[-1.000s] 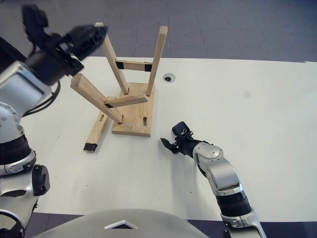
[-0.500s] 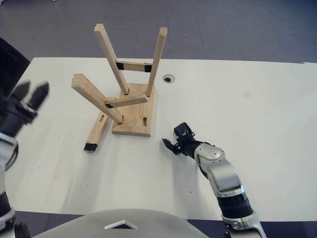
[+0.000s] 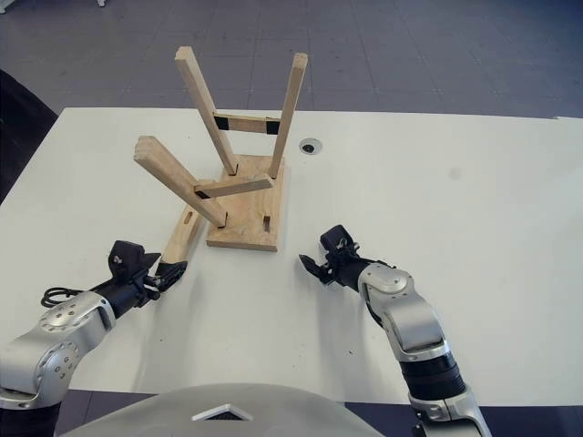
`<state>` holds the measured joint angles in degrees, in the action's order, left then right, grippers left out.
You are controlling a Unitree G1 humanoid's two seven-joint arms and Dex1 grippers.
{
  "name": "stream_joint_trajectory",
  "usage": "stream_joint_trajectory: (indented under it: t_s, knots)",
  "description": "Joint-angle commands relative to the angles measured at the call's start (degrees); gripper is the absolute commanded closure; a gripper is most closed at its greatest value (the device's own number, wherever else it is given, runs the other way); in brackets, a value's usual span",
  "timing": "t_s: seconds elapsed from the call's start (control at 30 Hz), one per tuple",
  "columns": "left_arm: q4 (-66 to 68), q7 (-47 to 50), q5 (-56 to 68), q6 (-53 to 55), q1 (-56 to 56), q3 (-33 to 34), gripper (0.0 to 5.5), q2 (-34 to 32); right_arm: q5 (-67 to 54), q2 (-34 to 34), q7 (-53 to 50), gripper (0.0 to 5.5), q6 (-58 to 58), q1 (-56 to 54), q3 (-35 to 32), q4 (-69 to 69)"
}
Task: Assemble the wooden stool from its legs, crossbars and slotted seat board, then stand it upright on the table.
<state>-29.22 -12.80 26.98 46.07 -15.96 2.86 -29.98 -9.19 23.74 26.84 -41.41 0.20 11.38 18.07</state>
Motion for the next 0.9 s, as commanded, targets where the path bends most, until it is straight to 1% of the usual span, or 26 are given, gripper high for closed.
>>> stream_joint_trajectory:
  t_s: [0.03,0.13,0.17,0.2,0.33,0.4,0.43,0.5,0.57,0.63,0.7,0.77,0.8,0.83,0.9]
  knots:
    - [3.2,1.4,-3.6,0.4,2.8,-1.6,2.07,1.2,0.0,0.3,0.2,2.08,-0.6,-1.2,-0.2,-0.1]
    - [4.6,1.6,-5.8,-0.1,3.2,-2.4,2.07,1.9,0.0,0.3,0.2,2.08,-0.6,-1.3,-0.3,-0.2]
    - [4.9,1.4,-6.4,-0.4,3.3,-2.6,2.28,2.0,0.0,0.2,0.1,2.08,-0.6,-1.4,-0.4,-0.2]
    - [5.3,1.1,-6.8,-0.6,3.5,-2.6,2.35,2.3,0.1,0.2,0.1,2.08,-0.6,-1.4,-0.4,-0.2]
    - [6.1,0.7,-8.3,-1.5,3.4,-2.2,3.19,2.8,0.2,0.1,0.0,2.08,-0.5,-2.0,-0.3,-0.4]
    - [6.7,0.2,-9.2,-2.9,3.4,-2.0,3.41,2.6,0.2,0.1,-0.1,2.08,-0.5,-2.1,-0.2,-0.3]
    - [7.0,0.0,-9.2,-3.3,3.7,-1.2,3.42,2.6,0.2,0.1,-0.2,2.08,-0.5,-2.1,-0.3,-0.3]
    - [7.9,0.3,-9.2,-5.0,5.3,1.6,3.42,2.8,0.2,-0.4,-1.1,2.08,-0.4,-2.7,-1.4,-0.6]
    - [10.5,1.5,-8.8,-8.1,8.3,6.4,3.42,3.6,0.0,-1.6,-3.0,2.08,-0.2,-3.9,-3.6,-1.4]
    - [13.8,2.9,-8.0,-12.7,13.0,12.6,3.42,4.0,-0.9,-3.4,-5.3,2.08,0.2,-5.8,-7.1,-2.4]
    - [16.8,2.1,-4.9,-17.1,18.6,18.4,3.43,4.0,-3.6,-5.1,-6.1,2.08,-0.2,-8.1,-11.4,-2.3]
    - [18.0,-0.5,2.8,-19.8,25.7,24.7,3.43,3.9,-9.8,-6.6,-5.7,2.08,-3.4,-12.5,-17.6,-1.4]
    - [17.8,-1.8,6.4,-19.9,28.6,26.9,3.43,3.5,-13.3,-7.2,-5.6,2.08,-5.1,-14.7,-20.7,-1.0]
    - [17.1,-3.2,11.5,-17.9,31.4,28.7,3.43,2.6,-17.1,-7.6,-5.7,2.08,-7.0,-17.5,-23.8,-0.6]
    - [15.8,-5.7,21.8,-11.5,37.3,30.8,3.43,-1.3,-25.2,-7.7,-6.1,2.08,-11.3,-23.6,-29.3,0.3]
